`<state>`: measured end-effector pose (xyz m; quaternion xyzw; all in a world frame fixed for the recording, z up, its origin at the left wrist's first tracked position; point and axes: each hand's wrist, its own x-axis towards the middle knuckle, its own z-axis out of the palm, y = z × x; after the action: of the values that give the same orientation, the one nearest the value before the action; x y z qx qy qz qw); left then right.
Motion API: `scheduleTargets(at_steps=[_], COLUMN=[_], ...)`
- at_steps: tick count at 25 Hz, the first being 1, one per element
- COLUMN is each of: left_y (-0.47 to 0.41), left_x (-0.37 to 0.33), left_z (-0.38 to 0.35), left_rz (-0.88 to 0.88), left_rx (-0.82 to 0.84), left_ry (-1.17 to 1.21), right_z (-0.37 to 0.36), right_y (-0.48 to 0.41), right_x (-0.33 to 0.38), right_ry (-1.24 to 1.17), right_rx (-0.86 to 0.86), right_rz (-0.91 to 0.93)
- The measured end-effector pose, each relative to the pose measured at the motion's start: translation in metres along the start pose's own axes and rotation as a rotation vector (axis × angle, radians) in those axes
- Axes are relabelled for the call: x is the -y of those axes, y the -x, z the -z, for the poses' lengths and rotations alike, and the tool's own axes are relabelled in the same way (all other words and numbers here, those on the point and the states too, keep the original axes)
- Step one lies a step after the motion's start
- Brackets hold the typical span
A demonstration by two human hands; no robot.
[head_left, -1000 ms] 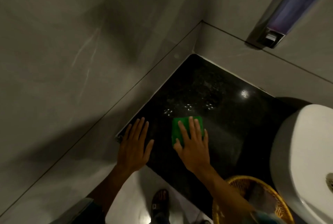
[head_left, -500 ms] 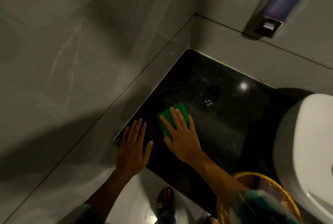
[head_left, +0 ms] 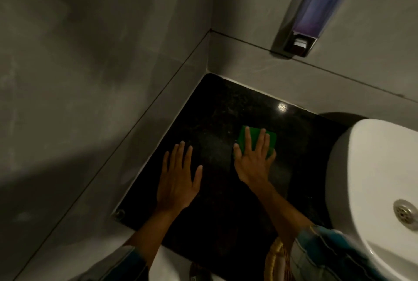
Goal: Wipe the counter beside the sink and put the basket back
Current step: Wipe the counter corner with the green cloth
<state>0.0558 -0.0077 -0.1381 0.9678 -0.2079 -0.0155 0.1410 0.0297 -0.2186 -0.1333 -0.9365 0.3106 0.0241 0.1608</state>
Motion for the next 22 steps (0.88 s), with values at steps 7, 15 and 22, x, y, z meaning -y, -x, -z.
scheduleTargets(at_steps=[7,15,22], left_y=[-0.002,0.001,-0.001], left_x=[0.005,0.001,-0.003], left_z=[-0.005,0.006,0.001], left_rz=[-0.029,-0.036,-0.007], left_rx=[-0.022,0.046,0.018], left_ry=[-0.006,0.056,0.015], right_z=[-0.006,0.036,0.025], right_y=[-0.022,-0.011,-0.081], right_x=[0.082,-0.078,-0.037], right_ry=[0.102,0.013,-0.068], right_rx=[0.122,-0.145,-0.134], right_rz=[0.528,-0.143,-0.242])
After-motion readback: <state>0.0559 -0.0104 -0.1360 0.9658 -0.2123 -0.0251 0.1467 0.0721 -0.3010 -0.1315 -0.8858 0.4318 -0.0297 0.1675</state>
